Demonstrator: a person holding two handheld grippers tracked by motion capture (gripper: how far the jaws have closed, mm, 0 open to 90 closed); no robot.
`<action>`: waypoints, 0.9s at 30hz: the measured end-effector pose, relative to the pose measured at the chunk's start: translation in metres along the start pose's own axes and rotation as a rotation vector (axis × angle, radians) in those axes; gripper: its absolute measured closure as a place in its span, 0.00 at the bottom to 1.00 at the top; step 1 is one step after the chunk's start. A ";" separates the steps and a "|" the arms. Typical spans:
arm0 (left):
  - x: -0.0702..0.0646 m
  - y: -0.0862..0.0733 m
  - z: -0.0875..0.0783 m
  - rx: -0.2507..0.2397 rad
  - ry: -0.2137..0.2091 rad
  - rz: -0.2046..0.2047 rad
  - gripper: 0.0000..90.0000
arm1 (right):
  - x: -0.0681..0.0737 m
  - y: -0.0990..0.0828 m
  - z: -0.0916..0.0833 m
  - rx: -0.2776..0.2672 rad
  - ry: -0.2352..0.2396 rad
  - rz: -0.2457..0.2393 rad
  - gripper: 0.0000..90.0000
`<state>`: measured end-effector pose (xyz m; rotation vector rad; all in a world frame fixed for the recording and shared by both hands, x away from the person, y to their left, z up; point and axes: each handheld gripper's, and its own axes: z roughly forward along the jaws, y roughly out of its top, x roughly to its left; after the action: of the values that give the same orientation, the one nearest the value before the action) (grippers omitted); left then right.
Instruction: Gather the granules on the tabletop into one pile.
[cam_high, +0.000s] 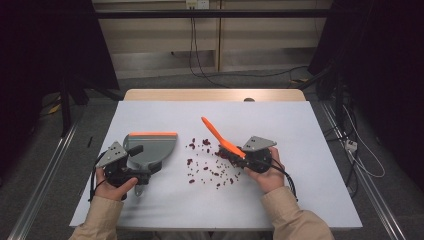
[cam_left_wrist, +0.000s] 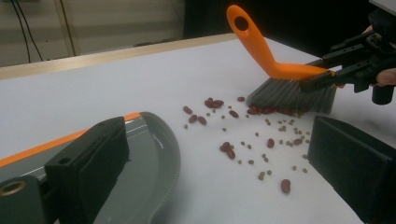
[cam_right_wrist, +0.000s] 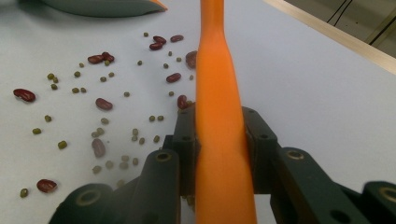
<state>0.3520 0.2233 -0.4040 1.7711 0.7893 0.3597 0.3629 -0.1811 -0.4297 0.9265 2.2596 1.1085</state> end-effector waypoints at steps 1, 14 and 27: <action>0.000 0.000 0.000 0.000 0.002 0.000 0.06 | 0.000 0.000 0.000 -0.003 0.004 0.007 0.79; 0.000 0.000 0.000 0.003 -0.003 -0.005 0.06 | -0.034 0.022 0.013 -0.022 -0.058 0.034 0.79; 0.003 -0.002 0.000 0.009 -0.002 -0.009 0.06 | -0.031 0.022 0.039 0.030 -0.034 -0.030 0.79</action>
<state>0.3534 0.2252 -0.4061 1.7751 0.7986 0.3486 0.4169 -0.1738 -0.4306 0.9137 2.2609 1.0409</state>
